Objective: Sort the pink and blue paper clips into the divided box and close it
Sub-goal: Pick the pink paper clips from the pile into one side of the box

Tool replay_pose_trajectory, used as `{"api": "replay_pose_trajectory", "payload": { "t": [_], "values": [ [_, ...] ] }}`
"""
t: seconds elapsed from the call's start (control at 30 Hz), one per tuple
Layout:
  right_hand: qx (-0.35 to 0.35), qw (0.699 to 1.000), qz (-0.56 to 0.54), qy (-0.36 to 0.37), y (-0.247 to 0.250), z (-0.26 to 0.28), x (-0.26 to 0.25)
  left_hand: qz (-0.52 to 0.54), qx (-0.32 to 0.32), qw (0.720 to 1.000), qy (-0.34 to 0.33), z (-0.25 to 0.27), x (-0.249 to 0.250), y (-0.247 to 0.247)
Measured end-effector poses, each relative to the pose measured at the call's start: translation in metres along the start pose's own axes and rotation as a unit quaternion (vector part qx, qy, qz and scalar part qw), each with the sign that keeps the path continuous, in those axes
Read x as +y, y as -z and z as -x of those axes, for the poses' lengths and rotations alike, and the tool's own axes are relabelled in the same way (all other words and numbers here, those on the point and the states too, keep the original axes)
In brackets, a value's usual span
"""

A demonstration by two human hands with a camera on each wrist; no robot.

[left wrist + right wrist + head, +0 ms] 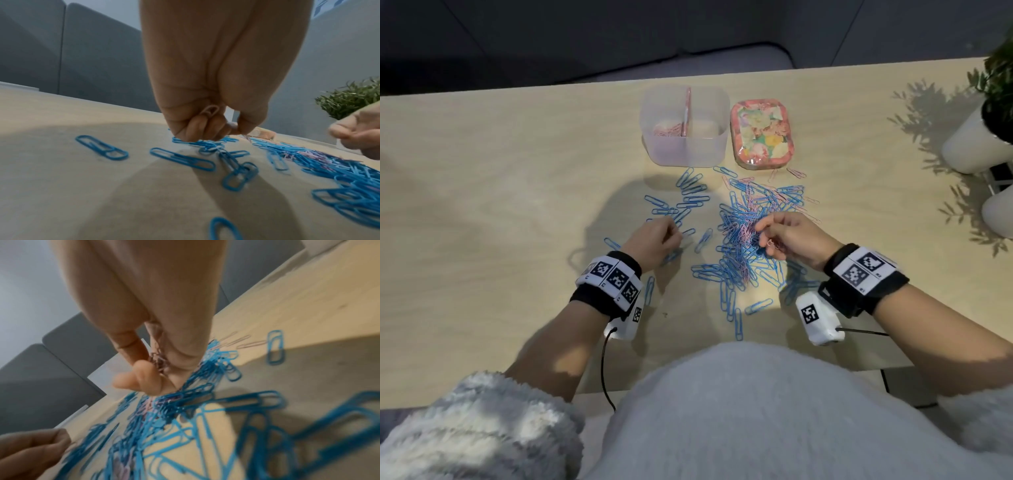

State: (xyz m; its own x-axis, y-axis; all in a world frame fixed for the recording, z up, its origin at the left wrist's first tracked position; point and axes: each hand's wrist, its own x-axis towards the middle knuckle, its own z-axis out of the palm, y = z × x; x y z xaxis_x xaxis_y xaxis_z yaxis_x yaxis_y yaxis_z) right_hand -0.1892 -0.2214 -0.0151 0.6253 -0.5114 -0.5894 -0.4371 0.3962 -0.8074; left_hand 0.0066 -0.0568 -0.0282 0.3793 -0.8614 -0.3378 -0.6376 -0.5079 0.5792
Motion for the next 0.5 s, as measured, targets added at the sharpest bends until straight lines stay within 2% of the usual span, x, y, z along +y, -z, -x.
{"api": "replay_pose_trajectory", "payload": {
  "t": [0.1, 0.2, 0.23, 0.33, 0.4, 0.47, 0.5],
  "values": [
    [0.013, 0.996, 0.083, 0.011, 0.007, 0.009, 0.009, -0.009, 0.037, 0.999, -0.002, 0.000, -0.003, 0.003],
    [0.031, 0.968, 0.239, 0.072, -0.003, 0.014, 0.018, 0.080, 0.071, 0.994, 0.006, 0.000, -0.005, 0.006],
    [0.031, 0.947, 0.304, 0.094, -0.009, 0.014, 0.019, 0.120, 0.069, 0.990, 0.013, 0.000, -0.006, 0.006],
    [0.051, 0.859, 0.494, 0.124, -0.030, 0.015, 0.021, 0.207, 0.023, 0.977, 0.048, 0.000, 0.002, 0.004],
    [0.046, 0.829, 0.543, 0.128, -0.041, 0.013, 0.021, 0.267, -0.015, 0.959, 0.091, 0.001, 0.010, 0.002],
    [0.043, 0.830, 0.541, 0.129, -0.046, 0.009, 0.020, 0.361, -0.050, 0.921, 0.140, 0.002, 0.019, -0.001],
    [0.044, 0.850, 0.509, 0.130, -0.044, 0.008, 0.018, 0.408, -0.066, 0.895, 0.166, 0.002, 0.024, -0.002]
  ]
}}
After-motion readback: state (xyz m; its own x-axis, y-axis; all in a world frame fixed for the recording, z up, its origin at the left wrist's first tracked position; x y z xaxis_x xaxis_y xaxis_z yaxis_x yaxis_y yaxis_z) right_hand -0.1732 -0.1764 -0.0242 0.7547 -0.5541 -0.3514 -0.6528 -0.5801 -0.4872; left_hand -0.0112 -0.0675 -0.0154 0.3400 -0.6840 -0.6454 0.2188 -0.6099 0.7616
